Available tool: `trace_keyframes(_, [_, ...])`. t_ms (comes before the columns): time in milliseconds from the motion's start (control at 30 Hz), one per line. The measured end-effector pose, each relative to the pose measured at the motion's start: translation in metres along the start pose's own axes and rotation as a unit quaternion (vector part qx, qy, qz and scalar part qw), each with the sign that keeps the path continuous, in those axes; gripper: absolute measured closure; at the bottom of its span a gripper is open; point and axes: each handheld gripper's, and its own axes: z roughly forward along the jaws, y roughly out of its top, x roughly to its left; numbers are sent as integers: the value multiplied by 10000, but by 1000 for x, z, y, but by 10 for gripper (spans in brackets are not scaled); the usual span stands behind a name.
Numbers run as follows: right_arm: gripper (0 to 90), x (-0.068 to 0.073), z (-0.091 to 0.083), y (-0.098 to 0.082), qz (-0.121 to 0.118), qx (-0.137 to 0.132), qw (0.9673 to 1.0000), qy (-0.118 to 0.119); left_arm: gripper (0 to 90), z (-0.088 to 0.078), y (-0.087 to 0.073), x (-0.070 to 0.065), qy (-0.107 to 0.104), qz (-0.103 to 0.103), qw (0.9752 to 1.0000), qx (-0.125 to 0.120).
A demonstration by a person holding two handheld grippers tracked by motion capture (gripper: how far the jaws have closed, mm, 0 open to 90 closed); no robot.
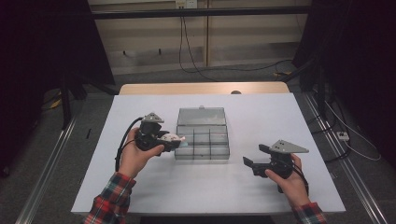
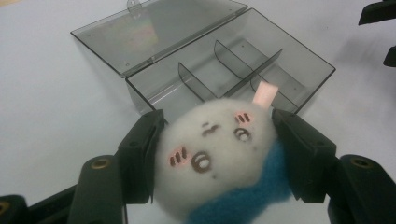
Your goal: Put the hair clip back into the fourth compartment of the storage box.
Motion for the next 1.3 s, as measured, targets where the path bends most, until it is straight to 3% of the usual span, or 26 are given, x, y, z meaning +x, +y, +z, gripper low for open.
trace_keyframes(633, [151,0,-1,1,-5,-7,10000,-7,373,11,5,3,161,14,9999,-11])
trace_keyframes(1300, [151,0,-1,1,-8,-9,10000,-9,373,25,10,-3,165,-2,9999,14])
